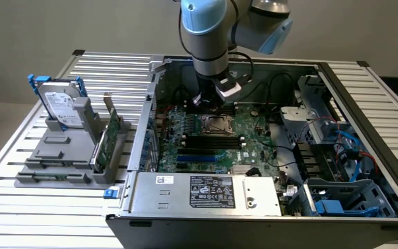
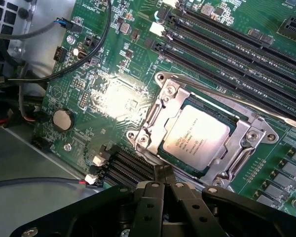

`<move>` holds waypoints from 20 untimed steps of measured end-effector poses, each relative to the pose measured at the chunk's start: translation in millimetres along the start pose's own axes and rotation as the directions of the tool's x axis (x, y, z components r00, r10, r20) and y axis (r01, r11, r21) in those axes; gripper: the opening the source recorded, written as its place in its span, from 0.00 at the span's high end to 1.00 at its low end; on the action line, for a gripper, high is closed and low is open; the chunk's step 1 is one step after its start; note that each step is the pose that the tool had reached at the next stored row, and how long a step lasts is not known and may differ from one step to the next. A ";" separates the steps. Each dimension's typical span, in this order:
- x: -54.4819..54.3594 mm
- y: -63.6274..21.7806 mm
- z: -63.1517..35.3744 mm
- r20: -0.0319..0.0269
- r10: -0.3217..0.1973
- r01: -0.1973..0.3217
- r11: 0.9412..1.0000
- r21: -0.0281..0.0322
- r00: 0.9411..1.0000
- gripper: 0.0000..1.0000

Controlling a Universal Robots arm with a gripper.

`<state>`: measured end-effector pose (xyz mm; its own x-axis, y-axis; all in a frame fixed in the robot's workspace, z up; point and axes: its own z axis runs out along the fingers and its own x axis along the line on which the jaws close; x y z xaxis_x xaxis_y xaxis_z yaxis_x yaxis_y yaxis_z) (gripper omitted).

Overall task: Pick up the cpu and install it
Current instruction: 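Install the first cpu locking lever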

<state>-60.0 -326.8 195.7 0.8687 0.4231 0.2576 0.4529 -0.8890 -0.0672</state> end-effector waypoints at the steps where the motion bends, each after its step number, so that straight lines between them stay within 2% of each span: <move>1: 0.1 -0.2 0.0 0.000 0.004 -0.004 1.000 -0.001 1.000 0.89; 10: 0.8 -1.6 0.4 -0.004 0.054 -0.054 0.998 -0.014 0.999 0.89; 20: 1.3 -2.5 0.1 -0.010 0.114 -0.114 0.993 -0.030 0.993 0.89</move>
<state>-60.0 -324.1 196.1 0.9126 0.3174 0.2576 0.3446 -0.9364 -0.0669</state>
